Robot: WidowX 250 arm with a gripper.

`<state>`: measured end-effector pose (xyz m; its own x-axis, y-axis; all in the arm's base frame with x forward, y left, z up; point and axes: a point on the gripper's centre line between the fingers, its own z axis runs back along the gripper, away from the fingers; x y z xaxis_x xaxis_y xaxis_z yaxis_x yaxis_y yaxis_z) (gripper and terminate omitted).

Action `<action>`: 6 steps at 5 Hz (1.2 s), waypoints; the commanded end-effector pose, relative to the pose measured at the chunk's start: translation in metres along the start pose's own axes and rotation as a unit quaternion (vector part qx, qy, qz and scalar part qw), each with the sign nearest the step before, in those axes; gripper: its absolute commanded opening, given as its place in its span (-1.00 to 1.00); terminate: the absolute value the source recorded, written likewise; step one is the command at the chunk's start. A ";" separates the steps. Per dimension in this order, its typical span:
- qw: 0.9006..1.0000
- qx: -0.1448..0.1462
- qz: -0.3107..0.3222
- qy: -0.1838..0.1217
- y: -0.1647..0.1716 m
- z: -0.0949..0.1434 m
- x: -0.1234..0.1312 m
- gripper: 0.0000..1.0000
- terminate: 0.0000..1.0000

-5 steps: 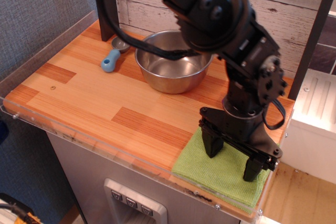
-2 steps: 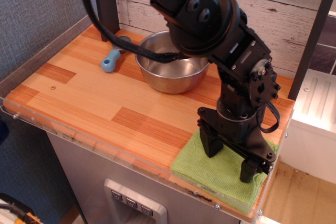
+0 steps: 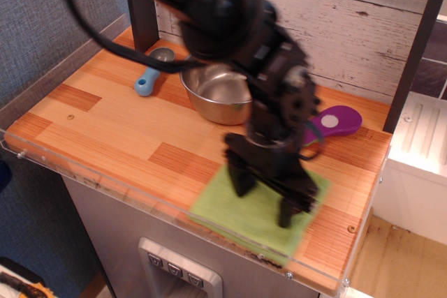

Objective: Move the green towel to the bottom left corner of the table.

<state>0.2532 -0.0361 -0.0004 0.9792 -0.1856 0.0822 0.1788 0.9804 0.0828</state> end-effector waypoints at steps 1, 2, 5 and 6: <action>0.998 0.004 0.010 0.069 0.063 -0.016 -0.053 1.00 -1.00; 0.998 -0.004 -0.005 0.069 0.081 -0.022 -0.057 1.00 -1.00; 0.997 -0.023 -0.040 0.055 0.128 -0.019 -0.071 1.00 -1.00; 0.997 -0.025 -0.042 0.052 0.139 -0.014 -0.072 1.00 -1.00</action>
<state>0.2272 0.1046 0.0012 0.9535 -0.3005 0.0242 0.2982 0.9520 0.0695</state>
